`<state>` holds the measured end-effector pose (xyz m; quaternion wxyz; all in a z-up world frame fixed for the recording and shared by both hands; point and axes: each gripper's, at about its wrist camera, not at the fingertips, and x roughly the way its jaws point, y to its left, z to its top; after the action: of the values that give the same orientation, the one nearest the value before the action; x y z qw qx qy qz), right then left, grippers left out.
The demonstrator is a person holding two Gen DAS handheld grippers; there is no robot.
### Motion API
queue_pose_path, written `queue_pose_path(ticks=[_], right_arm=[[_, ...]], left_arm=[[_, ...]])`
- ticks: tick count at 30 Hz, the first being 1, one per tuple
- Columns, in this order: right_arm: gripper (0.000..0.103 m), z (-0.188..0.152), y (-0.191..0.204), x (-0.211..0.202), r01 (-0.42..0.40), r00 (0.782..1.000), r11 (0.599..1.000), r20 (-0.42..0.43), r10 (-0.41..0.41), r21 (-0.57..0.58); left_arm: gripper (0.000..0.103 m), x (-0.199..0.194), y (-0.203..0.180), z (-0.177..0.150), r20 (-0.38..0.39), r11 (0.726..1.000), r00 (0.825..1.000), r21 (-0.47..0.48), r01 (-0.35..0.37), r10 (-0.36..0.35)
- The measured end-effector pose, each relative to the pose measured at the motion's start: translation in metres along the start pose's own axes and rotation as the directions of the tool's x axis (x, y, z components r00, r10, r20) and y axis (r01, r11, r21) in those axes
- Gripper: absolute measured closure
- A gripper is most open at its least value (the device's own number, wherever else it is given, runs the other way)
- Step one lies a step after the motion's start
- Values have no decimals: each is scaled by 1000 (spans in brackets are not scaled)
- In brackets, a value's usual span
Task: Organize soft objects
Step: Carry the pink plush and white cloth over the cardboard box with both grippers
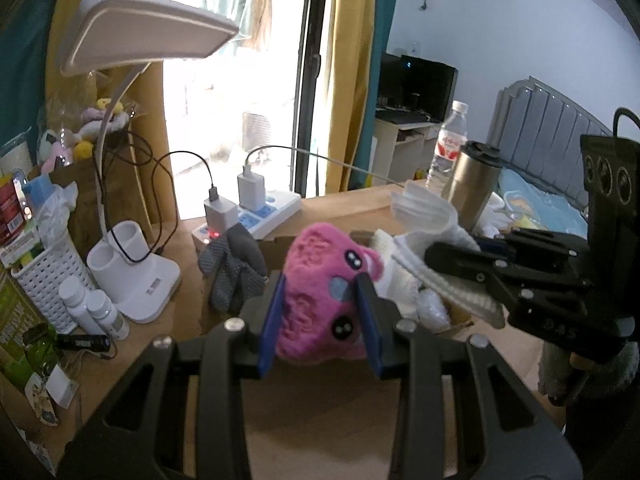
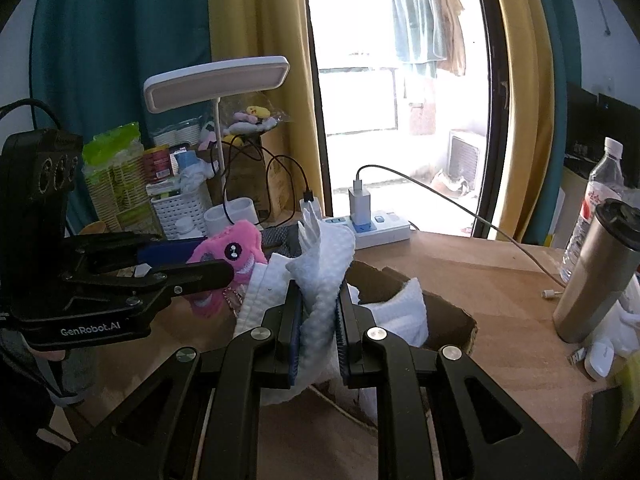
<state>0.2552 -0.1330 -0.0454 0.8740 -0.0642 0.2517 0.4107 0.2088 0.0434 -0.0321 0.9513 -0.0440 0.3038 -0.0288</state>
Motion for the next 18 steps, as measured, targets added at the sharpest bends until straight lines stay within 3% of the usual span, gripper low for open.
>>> queue_pose_path(ticks=[18], right_arm=[[87,12,-15,36,8,1000,999,-20,-8,31]], left_arm=[[66,49,33,13,-14,999,1000,-50,14,-15]])
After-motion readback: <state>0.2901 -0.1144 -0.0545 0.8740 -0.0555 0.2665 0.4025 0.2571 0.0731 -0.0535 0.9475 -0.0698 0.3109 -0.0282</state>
